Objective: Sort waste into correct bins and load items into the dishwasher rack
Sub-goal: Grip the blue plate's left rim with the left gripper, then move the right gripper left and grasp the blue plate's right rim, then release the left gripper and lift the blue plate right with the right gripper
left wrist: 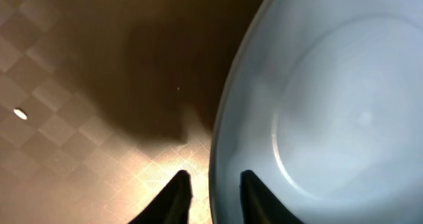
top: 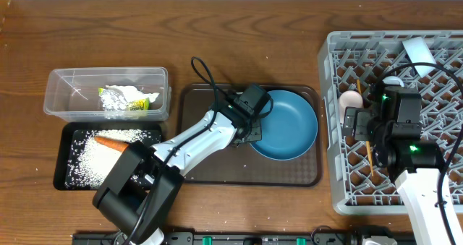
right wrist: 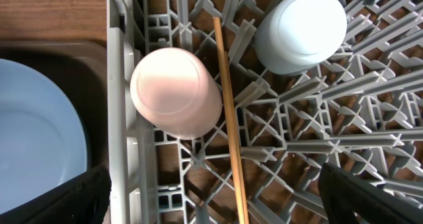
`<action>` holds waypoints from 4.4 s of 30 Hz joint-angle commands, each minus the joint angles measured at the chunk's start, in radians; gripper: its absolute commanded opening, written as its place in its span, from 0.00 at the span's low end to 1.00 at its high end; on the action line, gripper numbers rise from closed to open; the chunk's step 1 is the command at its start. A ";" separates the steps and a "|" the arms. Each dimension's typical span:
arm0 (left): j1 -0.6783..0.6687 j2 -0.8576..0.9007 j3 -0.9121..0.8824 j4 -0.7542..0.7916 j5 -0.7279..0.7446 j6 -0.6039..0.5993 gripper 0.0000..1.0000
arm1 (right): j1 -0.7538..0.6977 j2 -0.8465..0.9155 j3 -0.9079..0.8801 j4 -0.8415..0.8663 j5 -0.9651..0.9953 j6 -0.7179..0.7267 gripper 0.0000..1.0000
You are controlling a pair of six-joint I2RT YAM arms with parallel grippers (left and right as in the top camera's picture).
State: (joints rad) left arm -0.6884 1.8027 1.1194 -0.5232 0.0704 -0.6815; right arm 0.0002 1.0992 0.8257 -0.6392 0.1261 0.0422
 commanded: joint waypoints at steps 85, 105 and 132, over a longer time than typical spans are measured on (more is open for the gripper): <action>0.003 -0.372 -0.012 -0.176 -0.064 0.105 0.08 | -0.006 -0.078 0.070 -0.196 -0.673 0.116 0.53; 0.002 -0.372 -0.012 -0.150 0.077 0.101 0.06 | 0.143 0.027 0.042 -0.218 -0.478 0.117 0.43; 0.003 -0.374 -0.012 -0.171 0.076 0.105 0.28 | 0.172 0.093 0.042 -0.117 -0.334 0.109 0.01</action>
State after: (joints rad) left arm -0.6891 1.4418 1.1069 -0.6884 0.1543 -0.5789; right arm 0.1688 1.1912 0.8703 -0.7650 -0.2474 0.1699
